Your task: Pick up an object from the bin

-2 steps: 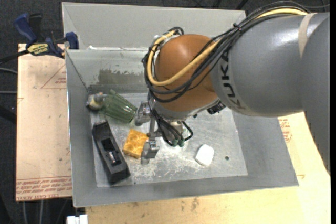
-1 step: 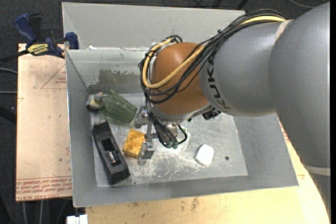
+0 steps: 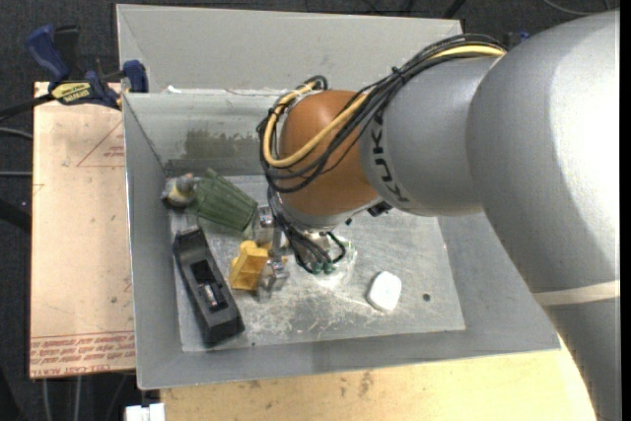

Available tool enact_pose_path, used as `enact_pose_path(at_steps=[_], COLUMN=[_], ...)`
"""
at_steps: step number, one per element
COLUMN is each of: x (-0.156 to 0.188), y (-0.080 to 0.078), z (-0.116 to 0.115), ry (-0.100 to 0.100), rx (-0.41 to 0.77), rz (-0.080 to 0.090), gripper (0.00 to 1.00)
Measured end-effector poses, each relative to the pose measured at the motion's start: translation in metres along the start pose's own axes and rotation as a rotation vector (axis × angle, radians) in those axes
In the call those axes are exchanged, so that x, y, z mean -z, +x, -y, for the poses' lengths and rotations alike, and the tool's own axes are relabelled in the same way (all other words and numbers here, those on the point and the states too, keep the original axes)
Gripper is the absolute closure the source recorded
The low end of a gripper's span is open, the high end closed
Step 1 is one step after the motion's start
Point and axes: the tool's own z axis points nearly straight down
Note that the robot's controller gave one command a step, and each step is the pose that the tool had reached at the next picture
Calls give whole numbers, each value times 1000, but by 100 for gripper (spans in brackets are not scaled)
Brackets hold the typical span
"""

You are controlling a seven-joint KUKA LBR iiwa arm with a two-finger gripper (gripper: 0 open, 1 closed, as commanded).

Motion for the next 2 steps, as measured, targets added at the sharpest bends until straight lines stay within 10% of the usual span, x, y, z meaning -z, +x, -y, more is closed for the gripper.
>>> enact_pose_path(at_steps=[2], x=[23], y=[4], z=[-1], ry=[6], rx=[16], rz=[-2], gripper=[100])
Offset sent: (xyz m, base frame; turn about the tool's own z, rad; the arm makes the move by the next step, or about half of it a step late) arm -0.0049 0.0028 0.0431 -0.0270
